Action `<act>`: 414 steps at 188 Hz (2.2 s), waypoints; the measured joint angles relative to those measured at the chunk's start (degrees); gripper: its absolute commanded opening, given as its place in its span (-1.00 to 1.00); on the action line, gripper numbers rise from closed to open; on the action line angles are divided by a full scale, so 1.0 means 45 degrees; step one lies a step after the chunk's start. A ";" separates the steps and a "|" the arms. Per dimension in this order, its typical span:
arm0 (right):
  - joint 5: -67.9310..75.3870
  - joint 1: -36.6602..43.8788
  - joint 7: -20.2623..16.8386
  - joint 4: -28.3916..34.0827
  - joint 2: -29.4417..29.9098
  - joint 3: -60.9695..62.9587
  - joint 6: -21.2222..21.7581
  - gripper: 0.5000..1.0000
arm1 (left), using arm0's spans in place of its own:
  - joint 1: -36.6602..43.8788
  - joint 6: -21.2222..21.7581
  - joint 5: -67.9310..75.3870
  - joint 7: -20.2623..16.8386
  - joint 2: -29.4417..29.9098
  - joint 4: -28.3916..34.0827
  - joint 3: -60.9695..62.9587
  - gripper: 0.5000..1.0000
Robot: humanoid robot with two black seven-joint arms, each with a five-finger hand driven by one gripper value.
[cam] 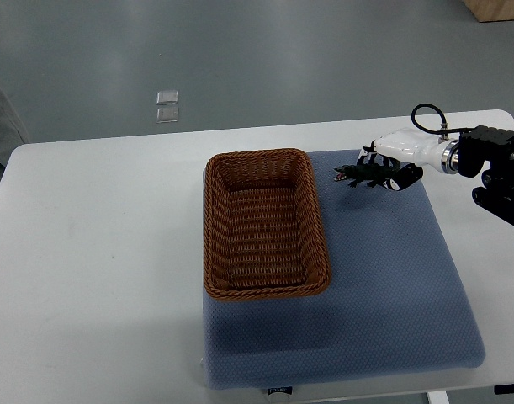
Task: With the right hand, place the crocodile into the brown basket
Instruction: 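Lift the crocodile with the right hand and carry it over the basket, then open the right hand to drop the crocodile into the basket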
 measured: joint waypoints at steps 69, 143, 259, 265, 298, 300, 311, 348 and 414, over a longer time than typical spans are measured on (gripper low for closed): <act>0.0263 0.0974 0.0371 0.0807 -0.0534 0.0118 -0.0015 -1.00 | 0.0001 0.0000 0.0000 0.0000 0.0000 0.0000 0.0000 1.00; 0.0449 0.2629 0.0981 0.3672 -0.0727 0.0767 0.0009 -1.00 | 0.0003 0.0000 0.0000 0.0000 0.0000 -0.0008 0.0001 1.00; 0.0266 0.2977 0.1950 0.5387 0.0299 0.0620 0.0035 -1.00 | -0.0001 0.0000 0.0002 0.0000 0.0000 -0.0002 -0.0003 1.00; 0.0267 0.2964 0.1962 0.5390 0.0375 0.0616 0.0034 -1.00 | 0.0000 0.0000 0.0003 0.0000 0.0000 -0.0002 -0.0003 1.00; 0.0267 0.2801 0.1966 0.5380 0.0656 0.0584 0.0035 -1.00 | 0.0000 0.0000 0.0005 0.0000 0.0000 -0.0002 -0.0003 1.00; 0.0266 0.2780 0.1961 0.5369 0.0668 0.0579 0.0035 -1.00 | 0.0000 0.0000 0.0005 0.0000 0.0000 -0.0002 -0.0002 1.00; 0.0195 0.2578 0.1903 0.5256 0.0750 0.0499 0.0035 -1.00 | 0.0001 0.0000 0.0006 0.0000 0.0000 -0.0002 -0.0002 1.00; -0.0135 0.1788 0.1810 0.4889 0.1099 0.0268 -0.0100 -0.84 | -0.0003 0.0000 0.0004 0.0000 0.0000 -0.0002 0.0002 1.00; -0.0067 0.1049 0.1765 0.4769 0.1164 0.0209 -0.0477 0.72 | 0.0000 0.0000 0.0000 0.0000 0.0000 -0.0002 0.0002 1.00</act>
